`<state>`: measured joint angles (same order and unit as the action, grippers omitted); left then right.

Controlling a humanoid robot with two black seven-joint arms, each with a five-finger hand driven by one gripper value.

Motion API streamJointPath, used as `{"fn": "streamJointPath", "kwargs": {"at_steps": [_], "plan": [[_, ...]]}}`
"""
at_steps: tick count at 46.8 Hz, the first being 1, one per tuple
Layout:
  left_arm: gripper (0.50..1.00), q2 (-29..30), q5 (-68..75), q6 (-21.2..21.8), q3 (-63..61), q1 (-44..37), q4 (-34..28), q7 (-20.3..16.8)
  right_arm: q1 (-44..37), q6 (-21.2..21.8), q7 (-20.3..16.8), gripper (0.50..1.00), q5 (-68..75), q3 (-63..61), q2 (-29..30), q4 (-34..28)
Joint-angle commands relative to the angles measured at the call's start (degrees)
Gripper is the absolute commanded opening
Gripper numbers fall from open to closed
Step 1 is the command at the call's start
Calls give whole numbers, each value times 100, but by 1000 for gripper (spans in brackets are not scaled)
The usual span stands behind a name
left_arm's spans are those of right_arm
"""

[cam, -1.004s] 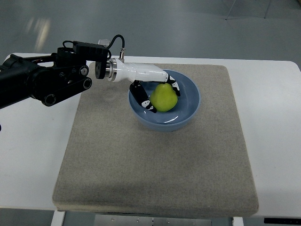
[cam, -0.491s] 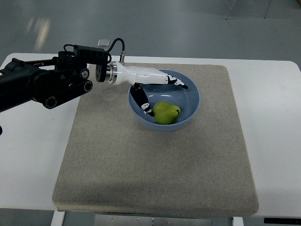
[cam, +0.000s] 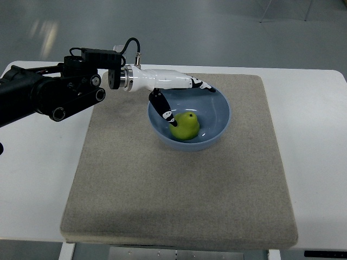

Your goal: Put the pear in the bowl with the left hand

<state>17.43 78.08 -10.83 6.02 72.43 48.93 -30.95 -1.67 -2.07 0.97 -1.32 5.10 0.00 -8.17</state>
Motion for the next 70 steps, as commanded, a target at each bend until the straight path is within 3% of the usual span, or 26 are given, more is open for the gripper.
{"fn": "streamJointPath", "kwargs": {"at_steps": [1,21,30,40,46,63,70], "plan": [[994,7,-178,29,241,-1,-76,11,0,5,0,924,0,0,0,0],[992,7,-1619,125,593,87,-1376,19,0,-4,0,924,0,0,0,0],[988,-20,-2630,854,541,-10,-1939,28,0,5,0,924,0,0,0,0],[981,-485,-3746,1470,576,-247,-2528,72,0,-4,0,926,0,0,0,0],[975,-653,-4905,1470,567,-265,-2836,458,0,-4,0,926,0,0,0,0],[958,-925,-7526,1461,576,-396,-3266,2277,0,-4,0,926,0,0,0,0],[958,-1004,-7939,1330,619,-537,-3293,2401,0,5,0,924,0,0,0,0]]}}
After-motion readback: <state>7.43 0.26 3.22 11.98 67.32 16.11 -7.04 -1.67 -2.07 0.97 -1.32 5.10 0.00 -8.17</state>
